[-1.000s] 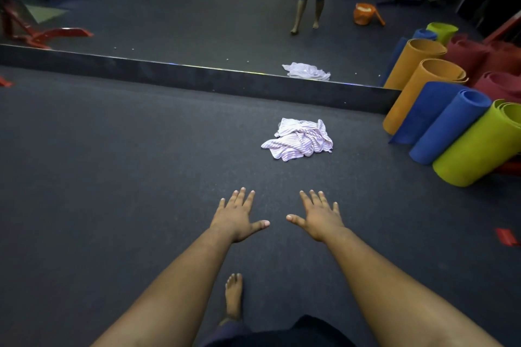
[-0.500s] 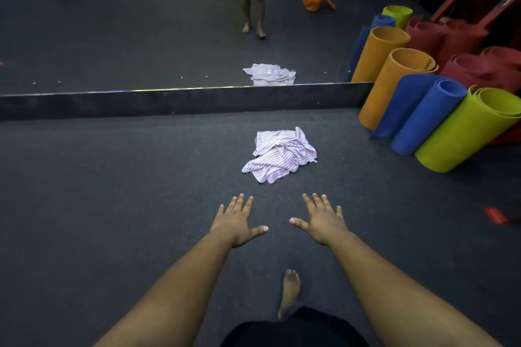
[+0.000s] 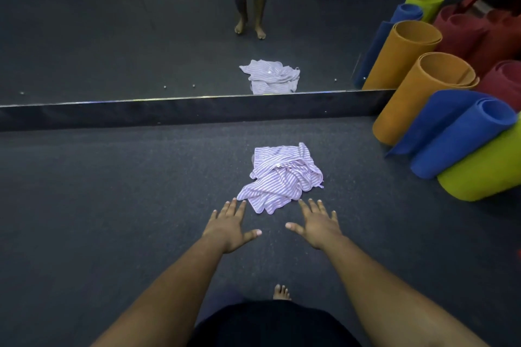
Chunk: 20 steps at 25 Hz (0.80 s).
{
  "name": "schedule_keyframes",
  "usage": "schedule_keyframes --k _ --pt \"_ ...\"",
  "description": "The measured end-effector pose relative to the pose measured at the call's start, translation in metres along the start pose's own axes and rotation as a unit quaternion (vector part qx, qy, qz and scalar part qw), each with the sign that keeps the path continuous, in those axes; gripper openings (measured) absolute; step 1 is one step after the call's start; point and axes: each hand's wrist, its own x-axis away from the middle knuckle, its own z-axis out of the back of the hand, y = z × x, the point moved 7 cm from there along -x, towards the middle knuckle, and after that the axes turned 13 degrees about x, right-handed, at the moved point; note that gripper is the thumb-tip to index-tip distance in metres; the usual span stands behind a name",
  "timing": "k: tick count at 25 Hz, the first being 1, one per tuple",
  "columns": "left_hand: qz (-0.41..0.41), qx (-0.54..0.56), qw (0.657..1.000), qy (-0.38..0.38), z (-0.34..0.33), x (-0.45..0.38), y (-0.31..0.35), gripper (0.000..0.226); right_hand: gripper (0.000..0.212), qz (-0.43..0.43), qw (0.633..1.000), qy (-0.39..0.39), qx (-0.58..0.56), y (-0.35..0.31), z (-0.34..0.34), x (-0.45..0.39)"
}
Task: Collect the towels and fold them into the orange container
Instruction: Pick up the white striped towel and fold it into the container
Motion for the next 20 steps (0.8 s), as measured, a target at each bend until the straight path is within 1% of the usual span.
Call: schedule_keyframes --k 3,6,11,13,16,20 --pt "-0.013 0.006 1.0 -0.014 0.028 -0.064 0.001 0.107 0.099 0.004 1.0 -0.013 0.006 0.0 0.028 -0.062" --pt "-0.01 0.017 0.999 -0.037 0.05 -0.139 -0.011 0.107 0.1 -0.01 0.999 -0.04 0.005 0.0 0.045 -0.135" --pt "0.022 0.032 0.992 -0.117 0.071 -0.278 -0.048 0.105 0.1 -0.034 0.994 -0.107 -0.012 -0.006 0.052 -0.269" --pt "0.035 0.04 0.989 -0.141 0.069 -0.343 -0.066 0.105 0.1 -0.038 0.991 -0.127 -0.024 -0.009 0.043 -0.334" --pt "0.035 0.041 0.986 -0.157 0.055 -0.435 -0.087 0.104 0.098 -0.03 0.991 -0.128 -0.029 -0.014 0.02 -0.428" --pt "0.054 0.051 0.983 -0.166 -0.006 -0.565 -0.135 0.104 0.091 -0.023 0.99 -0.14 -0.018 -0.004 -0.065 -0.566"
